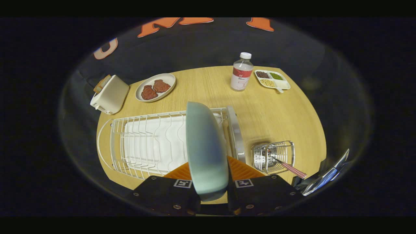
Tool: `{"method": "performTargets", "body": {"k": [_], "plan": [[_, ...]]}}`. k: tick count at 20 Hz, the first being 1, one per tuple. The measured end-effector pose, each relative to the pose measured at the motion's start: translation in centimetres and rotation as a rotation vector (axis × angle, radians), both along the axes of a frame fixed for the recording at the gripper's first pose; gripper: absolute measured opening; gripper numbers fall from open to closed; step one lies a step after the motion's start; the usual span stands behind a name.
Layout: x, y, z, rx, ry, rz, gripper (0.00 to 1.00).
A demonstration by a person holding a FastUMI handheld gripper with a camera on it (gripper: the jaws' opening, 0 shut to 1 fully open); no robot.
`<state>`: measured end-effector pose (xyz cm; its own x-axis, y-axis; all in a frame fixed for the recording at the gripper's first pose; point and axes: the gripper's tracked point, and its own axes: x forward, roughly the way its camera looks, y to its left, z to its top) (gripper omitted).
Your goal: Take the plate from the dish rack, then take the spoon from the basket and place it into the plate.
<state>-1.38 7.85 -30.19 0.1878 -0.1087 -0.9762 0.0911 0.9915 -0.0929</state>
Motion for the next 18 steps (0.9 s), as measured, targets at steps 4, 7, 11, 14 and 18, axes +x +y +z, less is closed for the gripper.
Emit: {"method": "performTargets", "body": {"k": [4,7,11,14,18], "plan": [[0.5,-1.2,1.6,-0.053,-0.036,-0.031,0.31],[0.7,-0.4,3.2,-0.004,-0.052,-0.071,0.3],[-0.6,-0.6,4.6,0.034,-0.079,-0.08,0.28],[-2.6,-0.7,5.8,0.089,-0.083,-0.106,0.28],[-5.5,-1.5,6.4,0.142,-0.074,-0.132,0.28]]}}
